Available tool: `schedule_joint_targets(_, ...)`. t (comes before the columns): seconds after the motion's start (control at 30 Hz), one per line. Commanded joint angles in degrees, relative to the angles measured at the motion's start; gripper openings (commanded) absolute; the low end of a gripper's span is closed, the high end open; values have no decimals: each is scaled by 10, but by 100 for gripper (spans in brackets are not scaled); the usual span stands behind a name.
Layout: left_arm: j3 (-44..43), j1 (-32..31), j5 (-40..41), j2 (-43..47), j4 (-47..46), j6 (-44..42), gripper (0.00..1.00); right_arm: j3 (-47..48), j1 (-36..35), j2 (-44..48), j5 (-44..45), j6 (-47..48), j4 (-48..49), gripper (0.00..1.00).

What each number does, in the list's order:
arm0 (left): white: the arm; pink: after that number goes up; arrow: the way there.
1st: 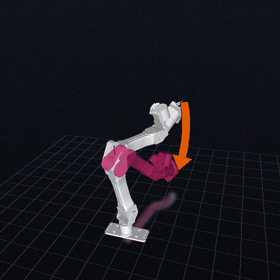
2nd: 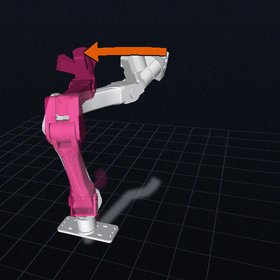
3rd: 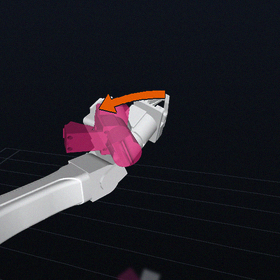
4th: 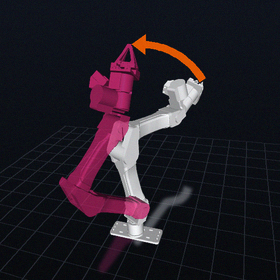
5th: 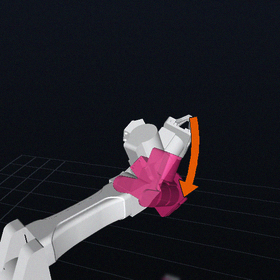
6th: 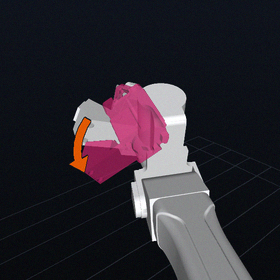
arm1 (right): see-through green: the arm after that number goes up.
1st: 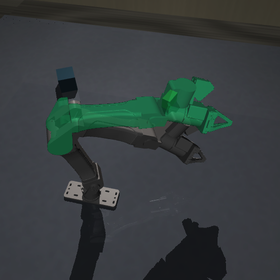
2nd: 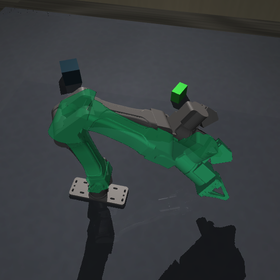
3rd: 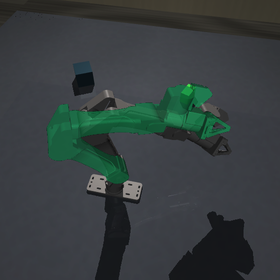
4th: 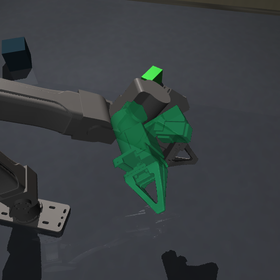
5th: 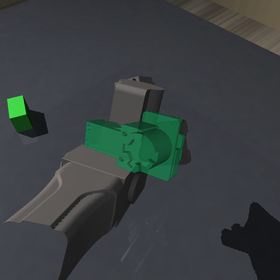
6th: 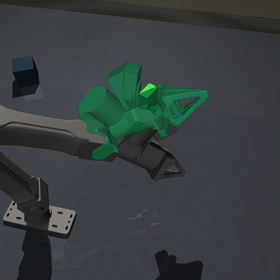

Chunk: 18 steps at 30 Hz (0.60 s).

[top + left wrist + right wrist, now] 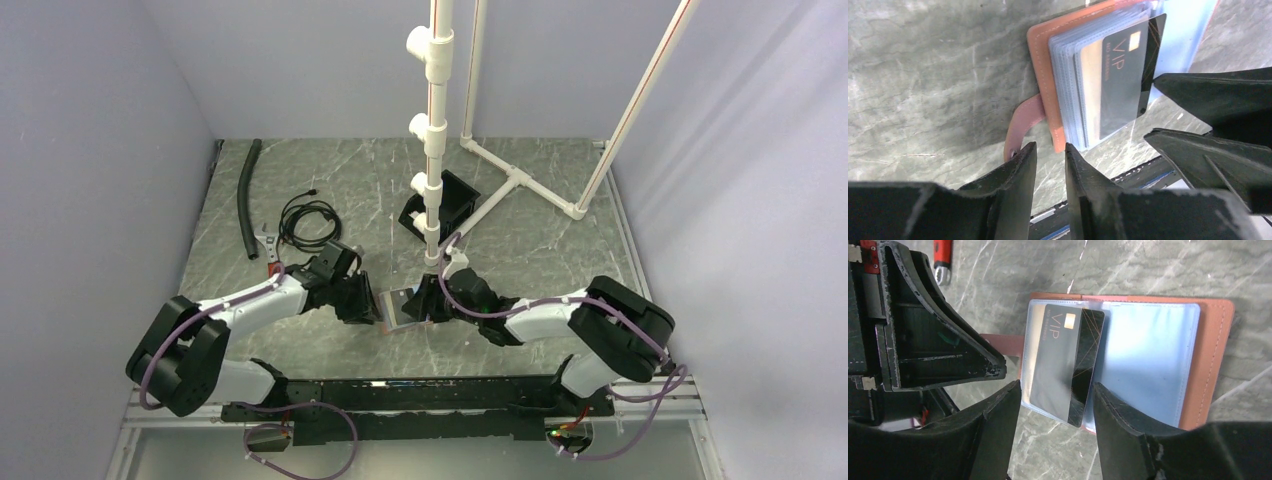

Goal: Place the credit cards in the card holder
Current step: Insert the credit card into the card holder.

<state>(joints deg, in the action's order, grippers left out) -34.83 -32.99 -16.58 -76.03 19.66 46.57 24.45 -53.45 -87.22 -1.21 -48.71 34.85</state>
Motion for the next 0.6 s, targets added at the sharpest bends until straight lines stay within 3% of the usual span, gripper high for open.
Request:
schedule_joint_targets(0.0, -14, 4, 18, -7, 15, -22, 31, 44, 2, 20, -6, 76, -112, 57)
schedule_joint_targets(0.17, -34, 4, 24, -61, 8, -29, 23, 61, 3, -10, -23, 88, -86, 56)
schedule_joint_targets(0.4, -42, 4, 27, -88, -2, -30, 20, 90, 0, -38, -28, 131, -80, 57)
schedule_joint_targets(0.57, -47, 4, 21, -96, -10, -31, 18, 116, -40, -43, -61, 213, -53, 56)
